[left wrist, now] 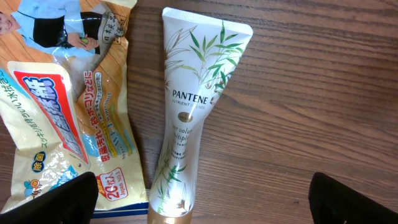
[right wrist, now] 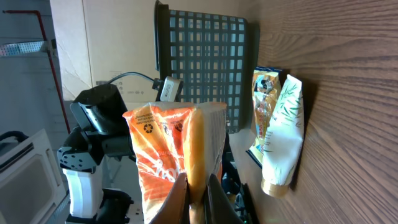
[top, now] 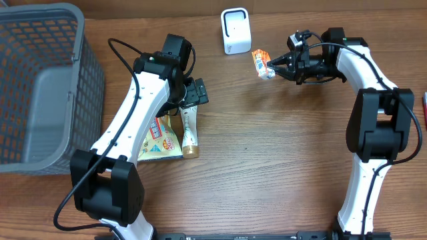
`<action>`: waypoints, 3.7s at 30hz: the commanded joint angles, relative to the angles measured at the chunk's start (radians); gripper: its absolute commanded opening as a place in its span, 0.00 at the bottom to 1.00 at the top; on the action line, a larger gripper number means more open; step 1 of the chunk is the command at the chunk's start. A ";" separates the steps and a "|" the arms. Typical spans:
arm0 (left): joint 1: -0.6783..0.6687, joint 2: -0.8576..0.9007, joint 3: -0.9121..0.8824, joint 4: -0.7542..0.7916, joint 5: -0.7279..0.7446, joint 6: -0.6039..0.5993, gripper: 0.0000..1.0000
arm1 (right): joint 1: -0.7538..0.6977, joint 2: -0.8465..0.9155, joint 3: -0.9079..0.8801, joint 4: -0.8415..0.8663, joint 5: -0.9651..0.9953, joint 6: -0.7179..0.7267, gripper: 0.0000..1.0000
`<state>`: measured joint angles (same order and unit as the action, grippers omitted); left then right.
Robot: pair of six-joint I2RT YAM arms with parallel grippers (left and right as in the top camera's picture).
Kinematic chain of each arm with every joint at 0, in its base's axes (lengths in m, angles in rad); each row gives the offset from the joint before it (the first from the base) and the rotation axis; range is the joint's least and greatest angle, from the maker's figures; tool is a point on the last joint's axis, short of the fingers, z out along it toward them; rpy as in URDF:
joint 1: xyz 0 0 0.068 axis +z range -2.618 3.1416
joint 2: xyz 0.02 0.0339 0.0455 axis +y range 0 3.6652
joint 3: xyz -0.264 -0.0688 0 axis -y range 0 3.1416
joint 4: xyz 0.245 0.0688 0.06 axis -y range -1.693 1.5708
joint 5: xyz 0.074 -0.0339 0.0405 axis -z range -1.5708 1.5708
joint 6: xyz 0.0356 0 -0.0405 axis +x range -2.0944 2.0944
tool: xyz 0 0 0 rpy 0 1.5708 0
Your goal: Scan the item barcode
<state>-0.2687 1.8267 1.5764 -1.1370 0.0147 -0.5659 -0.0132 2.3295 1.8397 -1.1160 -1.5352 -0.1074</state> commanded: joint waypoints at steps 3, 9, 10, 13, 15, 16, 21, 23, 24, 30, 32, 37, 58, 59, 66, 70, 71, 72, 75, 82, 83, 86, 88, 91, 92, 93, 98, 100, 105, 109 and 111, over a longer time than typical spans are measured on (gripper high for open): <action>-0.006 0.001 -0.005 -0.002 0.001 0.020 1.00 | -0.003 -0.012 -0.006 0.013 -0.034 0.008 0.04; -0.006 0.001 -0.005 -0.002 0.001 0.020 1.00 | 0.047 -0.018 0.022 0.410 0.610 0.614 0.04; -0.006 0.001 -0.005 -0.002 0.001 0.020 1.00 | 0.074 -0.019 0.069 0.449 0.672 0.613 0.04; -0.006 0.001 -0.005 -0.002 0.002 0.020 1.00 | 0.155 -0.018 0.266 0.419 1.145 0.553 0.04; -0.006 0.001 -0.005 -0.002 0.002 0.020 1.00 | 0.224 -0.018 0.309 0.492 1.427 0.398 0.04; -0.006 0.001 -0.005 -0.002 0.001 0.020 1.00 | 0.261 -0.018 0.309 0.534 1.520 0.284 0.04; -0.006 0.001 -0.005 -0.002 0.002 0.020 1.00 | 0.431 0.026 0.308 0.776 1.928 -0.320 0.04; -0.006 0.001 -0.005 -0.002 0.001 0.020 1.00 | 0.446 0.069 0.308 0.814 1.931 -0.479 0.04; -0.006 0.001 -0.005 -0.002 0.001 0.020 1.00 | 0.446 0.076 0.308 0.817 1.939 -0.512 0.04; -0.006 0.001 -0.005 -0.002 0.001 0.020 1.00 | 0.446 0.130 0.308 0.817 1.954 -0.529 0.04; -0.006 0.001 -0.005 -0.002 0.001 0.020 1.00 | 0.446 0.130 0.308 0.840 2.000 -0.529 0.04; -0.006 0.001 -0.005 -0.002 0.002 0.020 1.00 | 0.443 0.105 0.310 0.856 2.159 -0.365 0.04; -0.006 0.001 -0.005 -0.002 0.002 0.020 1.00 | -0.888 -0.156 0.058 -0.059 1.865 0.784 0.04; -0.006 0.001 -0.005 -0.002 0.002 0.020 1.00 | -0.892 -0.156 0.029 -0.036 1.844 0.768 0.04; -0.006 0.001 -0.005 -0.002 0.001 0.020 1.00 | -0.883 -0.156 -0.132 0.162 1.591 0.754 0.04; -0.006 0.001 -0.005 -0.002 0.001 0.020 1.00 | -0.883 -0.156 -0.132 0.279 1.471 0.675 0.04; -0.006 0.001 -0.005 -0.002 0.001 0.020 1.00 | -0.883 -0.156 -0.132 0.290 1.435 0.675 0.04; -0.006 0.001 -0.005 -0.002 0.001 0.020 1.00 | -0.883 -0.156 -0.132 0.297 1.408 0.675 0.04; -0.006 0.001 -0.005 -0.002 0.001 0.020 1.00 | -0.884 -0.156 -0.131 0.260 1.439 0.649 0.42; -0.006 0.001 -0.005 -0.002 0.001 0.020 1.00 | -0.894 -0.357 0.047 0.051 1.500 0.653 1.00; -0.006 0.001 -0.005 -0.002 0.001 0.020 1.00 | -0.892 -0.410 0.049 0.047 1.352 0.657 1.00; -0.006 0.001 -0.005 -0.002 0.001 0.020 1.00 | -0.843 -0.465 0.048 0.018 0.858 0.601 1.00; -0.006 0.001 -0.005 -0.002 0.001 0.020 1.00 | -0.734 -0.465 0.033 -0.059 0.809 0.496 1.00; -0.006 0.001 -0.005 -0.002 0.001 0.020 1.00 | -0.542 -0.465 0.027 -0.133 0.909 0.439 1.00; -0.006 0.001 -0.005 -0.002 0.005 0.020 1.00 | -0.451 -0.465 0.027 -0.131 0.925 0.440 1.00; -0.007 0.001 -0.005 0.001 0.008 0.010 1.00 | -0.396 -0.465 0.027 -0.131 0.924 0.440 1.00; 0.042 -0.006 0.181 -0.150 -0.001 0.128 1.00 | 0.045 -0.465 0.027 -0.087 1.157 0.453 1.00; 0.101 -0.006 0.419 -0.333 -0.145 0.095 1.00 | 0.147 -0.465 0.027 -0.044 1.188 0.499 1.00; 0.430 -0.018 0.846 -0.553 -0.144 0.050 1.00 | 0.406 -0.415 0.025 0.062 1.187 0.587 1.00; 0.596 -0.022 0.840 -0.553 -0.009 0.103 1.00 | 0.677 -0.239 0.025 0.123 1.314 0.714 0.81; 0.596 -0.022 0.840 -0.553 0.038 0.167 1.00 | 0.765 -0.177 0.025 0.178 1.320 0.714 0.70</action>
<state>0.3279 1.8088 2.4111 -1.6875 -0.0284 -0.4778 0.6838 2.1124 1.8641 -0.9756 -0.2569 0.5758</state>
